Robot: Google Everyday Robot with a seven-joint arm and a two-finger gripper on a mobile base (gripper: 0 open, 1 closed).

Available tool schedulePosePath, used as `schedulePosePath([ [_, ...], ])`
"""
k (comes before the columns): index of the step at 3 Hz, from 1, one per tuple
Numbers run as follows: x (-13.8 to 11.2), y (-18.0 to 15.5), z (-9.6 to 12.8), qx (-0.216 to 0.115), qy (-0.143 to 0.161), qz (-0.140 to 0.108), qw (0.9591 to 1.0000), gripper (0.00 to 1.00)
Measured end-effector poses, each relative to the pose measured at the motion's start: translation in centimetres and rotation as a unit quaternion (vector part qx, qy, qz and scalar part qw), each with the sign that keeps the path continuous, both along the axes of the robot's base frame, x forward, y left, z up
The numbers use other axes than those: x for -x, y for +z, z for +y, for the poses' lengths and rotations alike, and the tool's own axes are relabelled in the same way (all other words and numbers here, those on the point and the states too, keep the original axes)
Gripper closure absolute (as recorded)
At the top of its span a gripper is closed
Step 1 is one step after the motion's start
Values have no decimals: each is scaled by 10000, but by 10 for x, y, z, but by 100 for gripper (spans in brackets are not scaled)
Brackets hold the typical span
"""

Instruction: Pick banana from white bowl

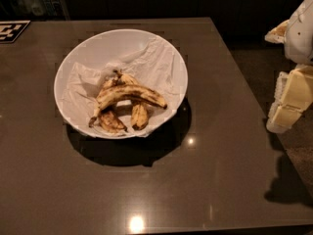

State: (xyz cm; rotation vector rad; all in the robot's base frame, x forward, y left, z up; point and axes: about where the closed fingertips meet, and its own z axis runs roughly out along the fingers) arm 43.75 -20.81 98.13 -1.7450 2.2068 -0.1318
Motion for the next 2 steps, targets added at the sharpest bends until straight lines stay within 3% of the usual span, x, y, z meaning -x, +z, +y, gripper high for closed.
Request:
schedulePosePath([
  [1, 9, 12, 38, 201, 524, -87, 9984, 0],
  [2, 24, 18, 87, 520, 1089, -15, 9927, 0],
])
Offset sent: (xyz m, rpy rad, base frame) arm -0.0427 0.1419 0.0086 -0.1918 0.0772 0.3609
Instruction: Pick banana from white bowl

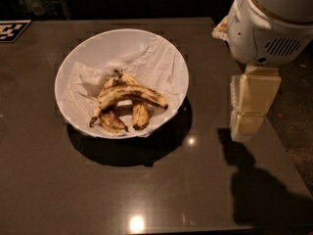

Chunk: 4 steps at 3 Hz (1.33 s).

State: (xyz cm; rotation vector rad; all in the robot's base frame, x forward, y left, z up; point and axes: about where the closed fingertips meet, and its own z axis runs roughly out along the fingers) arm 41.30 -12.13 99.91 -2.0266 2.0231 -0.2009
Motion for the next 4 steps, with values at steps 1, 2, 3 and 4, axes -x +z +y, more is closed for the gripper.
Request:
schedulePosePath([
  [1, 1, 8, 5, -33, 36, -127, 9999, 0],
  [2, 0, 14, 13, -13, -111, -319, 9994, 0],
  [3, -20, -1, 40, 159, -152, -295, 9993, 0],
  [4, -44, -19, 68, 385, -10, -170, 9991, 0],
])
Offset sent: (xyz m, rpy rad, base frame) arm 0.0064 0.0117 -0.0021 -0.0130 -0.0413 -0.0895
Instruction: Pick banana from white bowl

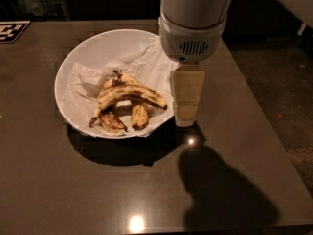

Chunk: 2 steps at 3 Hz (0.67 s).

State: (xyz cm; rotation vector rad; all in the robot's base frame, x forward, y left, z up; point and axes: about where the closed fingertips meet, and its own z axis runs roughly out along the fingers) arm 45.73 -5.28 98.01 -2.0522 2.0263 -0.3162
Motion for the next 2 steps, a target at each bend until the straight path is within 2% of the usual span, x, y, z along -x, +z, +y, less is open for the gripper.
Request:
schedulePosePath([
  [2, -2, 6, 11, -148, 91, -157, 9997, 0],
])
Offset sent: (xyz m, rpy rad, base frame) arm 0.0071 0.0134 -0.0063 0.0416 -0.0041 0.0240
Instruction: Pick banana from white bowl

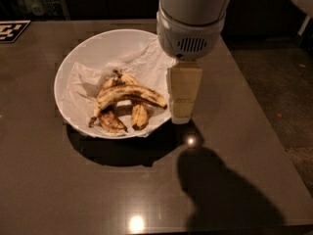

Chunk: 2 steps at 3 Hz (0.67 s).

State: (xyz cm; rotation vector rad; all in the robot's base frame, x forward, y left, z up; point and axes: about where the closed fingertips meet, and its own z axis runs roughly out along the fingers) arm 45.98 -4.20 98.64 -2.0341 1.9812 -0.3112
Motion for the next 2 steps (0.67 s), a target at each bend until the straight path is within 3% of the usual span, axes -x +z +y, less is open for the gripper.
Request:
schedulePosePath([
  [1, -11, -5, 33, 6, 365, 72, 9993, 0],
  [2, -23, -17, 60, 35, 647, 258, 9976, 17],
])
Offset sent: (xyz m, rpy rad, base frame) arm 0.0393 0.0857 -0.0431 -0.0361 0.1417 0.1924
